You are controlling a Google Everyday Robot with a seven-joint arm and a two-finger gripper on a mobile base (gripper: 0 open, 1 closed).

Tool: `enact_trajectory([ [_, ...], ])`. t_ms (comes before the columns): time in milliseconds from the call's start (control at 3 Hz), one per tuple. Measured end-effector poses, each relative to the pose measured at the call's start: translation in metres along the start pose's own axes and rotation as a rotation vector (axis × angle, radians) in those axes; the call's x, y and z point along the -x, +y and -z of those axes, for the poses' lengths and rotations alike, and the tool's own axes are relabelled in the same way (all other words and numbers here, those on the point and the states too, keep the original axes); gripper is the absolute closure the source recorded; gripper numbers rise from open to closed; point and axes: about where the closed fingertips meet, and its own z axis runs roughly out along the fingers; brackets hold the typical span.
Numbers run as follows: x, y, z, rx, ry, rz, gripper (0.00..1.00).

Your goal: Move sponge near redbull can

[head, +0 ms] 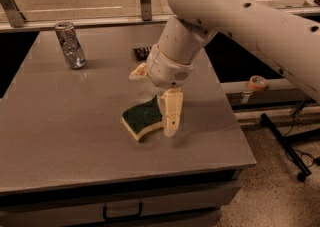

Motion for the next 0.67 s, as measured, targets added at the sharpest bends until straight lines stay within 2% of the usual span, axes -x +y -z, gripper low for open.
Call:
enact_trajectory([
  [333,0.0105,-0.0029,-0.0096,-0.015,-0.04,0.058,0.19],
  [667,0.0138,-0.004,-0.0145,-0.017,-0.059,0.077,0.41],
])
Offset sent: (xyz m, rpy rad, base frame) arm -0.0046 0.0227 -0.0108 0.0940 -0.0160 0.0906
